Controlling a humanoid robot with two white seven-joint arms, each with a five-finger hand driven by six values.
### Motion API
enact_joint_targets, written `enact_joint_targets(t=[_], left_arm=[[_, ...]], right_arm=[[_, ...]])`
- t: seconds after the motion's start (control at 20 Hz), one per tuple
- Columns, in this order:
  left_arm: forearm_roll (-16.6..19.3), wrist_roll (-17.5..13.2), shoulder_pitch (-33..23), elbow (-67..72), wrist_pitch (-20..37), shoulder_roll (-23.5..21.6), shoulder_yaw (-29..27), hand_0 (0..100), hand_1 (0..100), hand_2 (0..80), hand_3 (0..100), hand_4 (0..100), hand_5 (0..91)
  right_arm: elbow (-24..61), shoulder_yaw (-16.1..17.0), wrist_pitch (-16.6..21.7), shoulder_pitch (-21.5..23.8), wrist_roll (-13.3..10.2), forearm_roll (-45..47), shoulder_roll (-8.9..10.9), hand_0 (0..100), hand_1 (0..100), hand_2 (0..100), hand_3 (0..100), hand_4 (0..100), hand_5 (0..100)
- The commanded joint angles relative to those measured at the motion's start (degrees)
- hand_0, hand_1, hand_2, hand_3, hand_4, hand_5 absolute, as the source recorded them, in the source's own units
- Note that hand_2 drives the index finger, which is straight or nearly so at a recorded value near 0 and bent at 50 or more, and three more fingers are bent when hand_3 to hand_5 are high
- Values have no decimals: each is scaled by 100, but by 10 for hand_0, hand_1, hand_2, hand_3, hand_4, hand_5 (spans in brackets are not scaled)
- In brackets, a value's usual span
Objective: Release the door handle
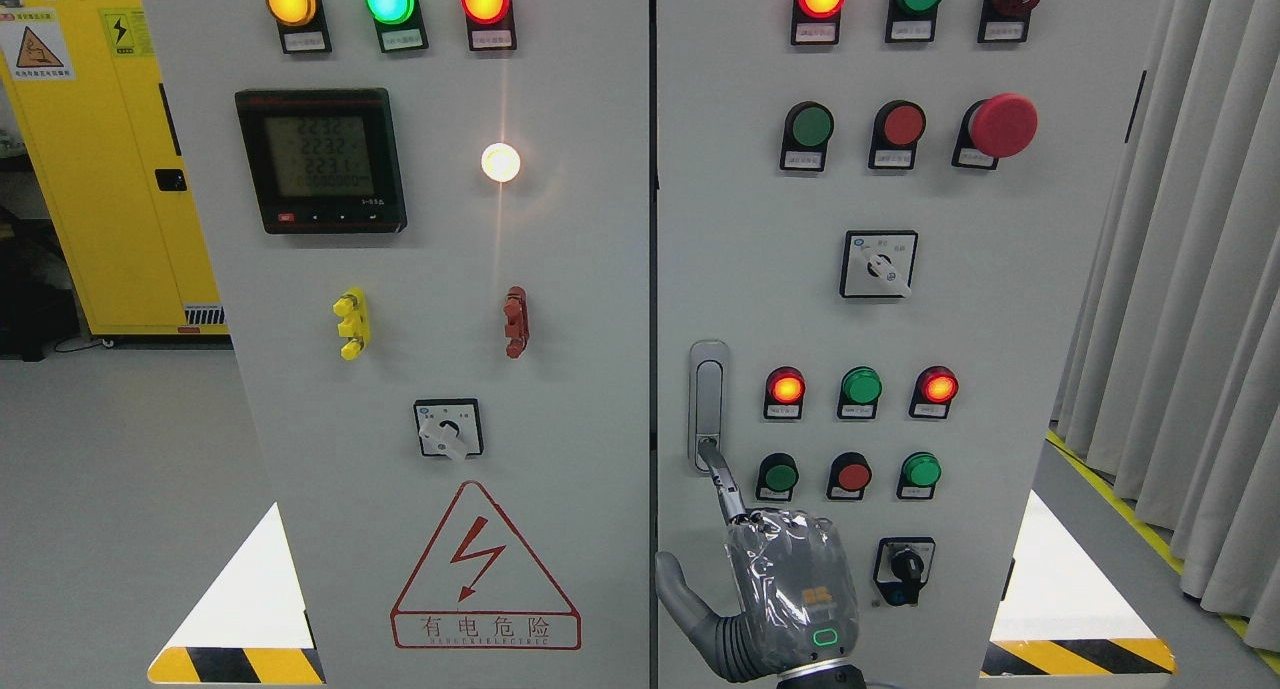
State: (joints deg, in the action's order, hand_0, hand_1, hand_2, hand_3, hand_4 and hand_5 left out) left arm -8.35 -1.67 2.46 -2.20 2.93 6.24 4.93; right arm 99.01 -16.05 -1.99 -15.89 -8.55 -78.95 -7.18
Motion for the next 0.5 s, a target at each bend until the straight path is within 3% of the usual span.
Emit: enact_joint_targets(t=[0.0, 0.45], left_arm=[[0, 0, 0, 0, -2, 0, 0, 120, 556, 0, 0, 0, 0], [0, 0, 0, 0, -2, 0, 0, 120, 556, 0, 0, 0, 0]], right_arm=[[-48, -21, -3, -10, 3, -6, -3, 447, 291, 0, 1000, 1000, 1000], [-75, -39, -161, -19, 12, 3, -12, 456, 293, 0, 1000, 1000, 1000]])
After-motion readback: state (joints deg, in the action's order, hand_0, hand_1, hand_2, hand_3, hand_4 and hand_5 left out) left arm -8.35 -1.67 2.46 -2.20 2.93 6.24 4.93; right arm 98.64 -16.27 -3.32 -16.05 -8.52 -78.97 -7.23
